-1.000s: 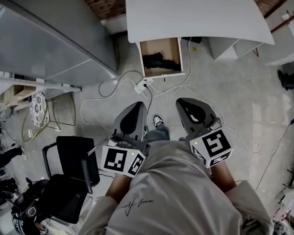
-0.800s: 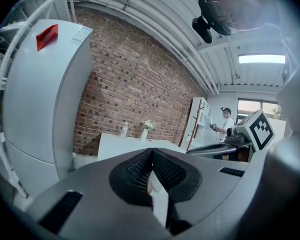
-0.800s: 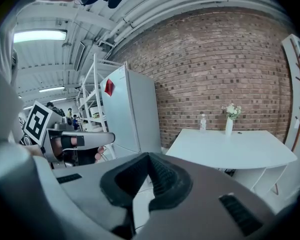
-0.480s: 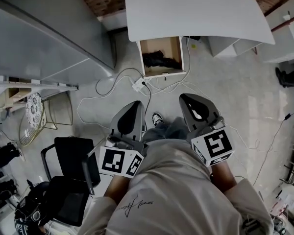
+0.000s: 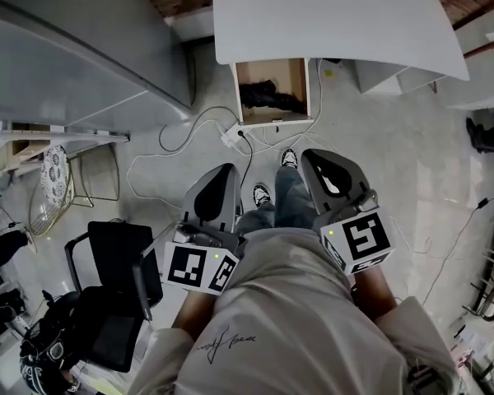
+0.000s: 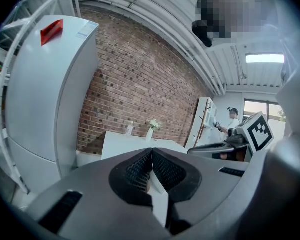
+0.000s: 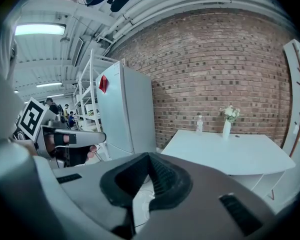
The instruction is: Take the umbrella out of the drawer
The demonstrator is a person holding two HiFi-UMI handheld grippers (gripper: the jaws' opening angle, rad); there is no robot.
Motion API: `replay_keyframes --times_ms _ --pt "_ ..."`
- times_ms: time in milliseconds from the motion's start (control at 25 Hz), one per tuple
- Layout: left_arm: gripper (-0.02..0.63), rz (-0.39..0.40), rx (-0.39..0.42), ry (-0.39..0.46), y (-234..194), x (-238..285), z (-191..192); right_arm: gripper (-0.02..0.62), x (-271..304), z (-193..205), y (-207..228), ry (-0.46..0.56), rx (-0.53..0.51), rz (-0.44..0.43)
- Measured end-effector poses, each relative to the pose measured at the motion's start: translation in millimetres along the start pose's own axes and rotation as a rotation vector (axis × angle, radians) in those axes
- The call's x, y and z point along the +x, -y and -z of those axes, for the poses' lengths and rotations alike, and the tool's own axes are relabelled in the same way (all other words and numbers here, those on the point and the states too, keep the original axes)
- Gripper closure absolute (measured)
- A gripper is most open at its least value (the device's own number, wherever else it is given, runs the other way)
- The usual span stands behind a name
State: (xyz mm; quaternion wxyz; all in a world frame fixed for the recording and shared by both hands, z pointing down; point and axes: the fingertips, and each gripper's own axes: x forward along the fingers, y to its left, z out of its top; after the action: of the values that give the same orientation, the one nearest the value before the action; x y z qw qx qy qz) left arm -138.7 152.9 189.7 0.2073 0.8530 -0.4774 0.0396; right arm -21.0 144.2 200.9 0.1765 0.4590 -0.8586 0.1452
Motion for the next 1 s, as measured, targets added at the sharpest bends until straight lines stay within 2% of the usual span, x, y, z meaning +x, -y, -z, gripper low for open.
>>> replay_keyframes --times_ms 440,680,1000 --pt "0.589 -0.057 0.017 -0.016 6 77 -20 0.580 39 -18 71 0.000 -0.006 -0.067" --pt "0.589 -0.077 0.013 -0.025 13 124 -27 0.580 60 -19 109 -0.038 0.015 -0.107" --pt "0.589 -0.162 0.009 -0.031 12 170 -29 0.580 82 -16 149 -0.061 0.012 -0.179"
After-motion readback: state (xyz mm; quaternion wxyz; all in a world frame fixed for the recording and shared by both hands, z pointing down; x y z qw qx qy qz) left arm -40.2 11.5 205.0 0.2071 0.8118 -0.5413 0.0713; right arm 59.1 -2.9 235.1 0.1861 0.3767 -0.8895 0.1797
